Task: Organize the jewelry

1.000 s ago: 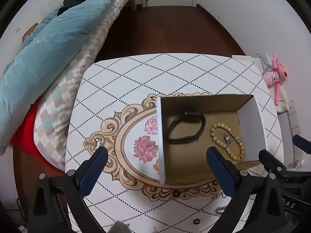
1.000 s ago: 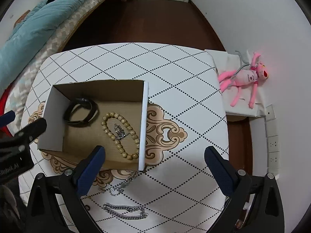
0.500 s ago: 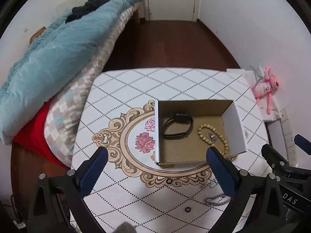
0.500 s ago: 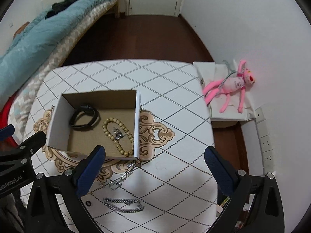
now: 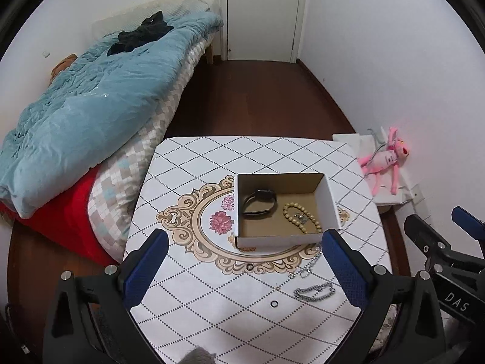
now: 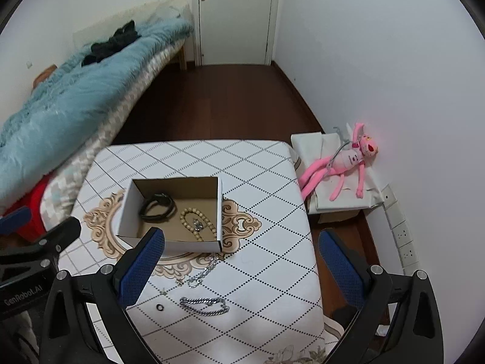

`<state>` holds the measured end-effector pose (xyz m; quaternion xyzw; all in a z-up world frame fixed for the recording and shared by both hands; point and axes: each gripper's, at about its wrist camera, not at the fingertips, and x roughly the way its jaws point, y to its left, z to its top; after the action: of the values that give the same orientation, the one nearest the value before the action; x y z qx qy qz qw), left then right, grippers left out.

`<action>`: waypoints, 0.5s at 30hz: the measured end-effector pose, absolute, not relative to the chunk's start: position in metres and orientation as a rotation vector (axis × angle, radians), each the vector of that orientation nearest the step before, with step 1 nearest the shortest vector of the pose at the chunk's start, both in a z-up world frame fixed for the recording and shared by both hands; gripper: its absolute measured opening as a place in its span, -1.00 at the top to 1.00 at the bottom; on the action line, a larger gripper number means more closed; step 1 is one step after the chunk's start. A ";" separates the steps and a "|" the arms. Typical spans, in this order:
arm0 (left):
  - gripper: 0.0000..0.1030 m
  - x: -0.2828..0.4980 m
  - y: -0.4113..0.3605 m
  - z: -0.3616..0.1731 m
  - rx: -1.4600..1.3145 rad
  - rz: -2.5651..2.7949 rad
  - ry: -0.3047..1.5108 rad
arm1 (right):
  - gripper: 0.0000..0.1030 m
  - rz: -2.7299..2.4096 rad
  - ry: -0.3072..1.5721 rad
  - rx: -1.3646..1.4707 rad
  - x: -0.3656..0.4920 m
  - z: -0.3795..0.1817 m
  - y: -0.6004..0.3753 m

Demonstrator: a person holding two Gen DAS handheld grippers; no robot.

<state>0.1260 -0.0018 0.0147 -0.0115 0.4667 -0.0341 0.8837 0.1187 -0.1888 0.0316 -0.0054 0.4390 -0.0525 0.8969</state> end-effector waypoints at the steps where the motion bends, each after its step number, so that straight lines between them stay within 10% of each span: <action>1: -1.00 0.122 -0.001 0.018 -0.022 -0.065 0.969 | -0.99 -0.108 0.899 -0.006 0.113 0.036 -0.188; 15: -1.00 0.104 0.009 -0.048 0.038 0.033 1.080 | -0.83 -0.083 1.114 0.140 0.086 -0.052 -0.204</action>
<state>0.1043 0.0094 -0.0484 0.0181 0.5139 0.0159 0.8575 0.0861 -0.2042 -0.0516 0.0663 0.5280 -0.0392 0.8458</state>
